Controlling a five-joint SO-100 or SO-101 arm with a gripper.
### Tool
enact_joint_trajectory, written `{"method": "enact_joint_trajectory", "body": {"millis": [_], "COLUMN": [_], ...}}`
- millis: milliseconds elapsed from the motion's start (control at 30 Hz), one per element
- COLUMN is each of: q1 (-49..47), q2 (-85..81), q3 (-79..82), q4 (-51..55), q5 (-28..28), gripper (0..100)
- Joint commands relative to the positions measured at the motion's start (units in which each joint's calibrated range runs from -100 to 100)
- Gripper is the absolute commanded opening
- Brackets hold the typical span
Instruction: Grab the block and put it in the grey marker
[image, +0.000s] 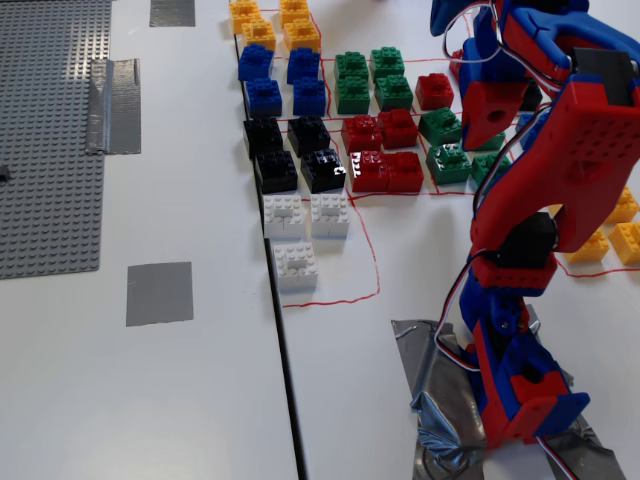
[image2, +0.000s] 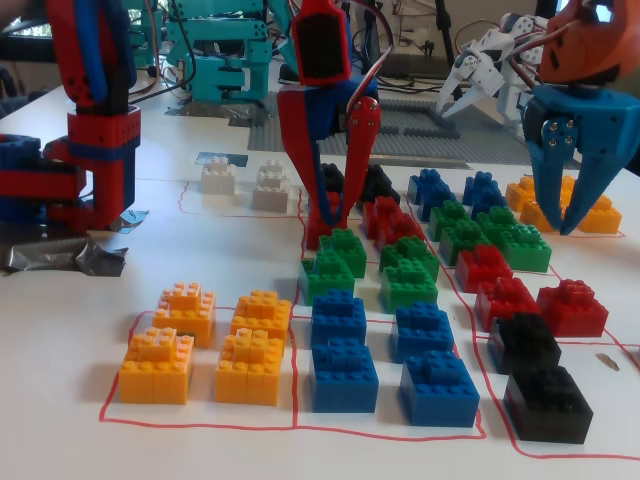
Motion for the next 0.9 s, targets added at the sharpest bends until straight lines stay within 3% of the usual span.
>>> {"method": "enact_joint_trajectory", "body": {"millis": [0,300,500,700,867], "q1": [0.8,-1.5,-6.2,-16.7,-29.9], "q2": [-2.7,-4.8,-11.5,-21.2,-21.5], "q3": [-2.3,-4.5,-5.4,-4.2,-6.7], "q4": [-0.5,7.2,14.5,16.0,22.4], "q5": [0.3,0.8,4.8,0.9,-6.9], "gripper": [0,0,0,0,0]}}
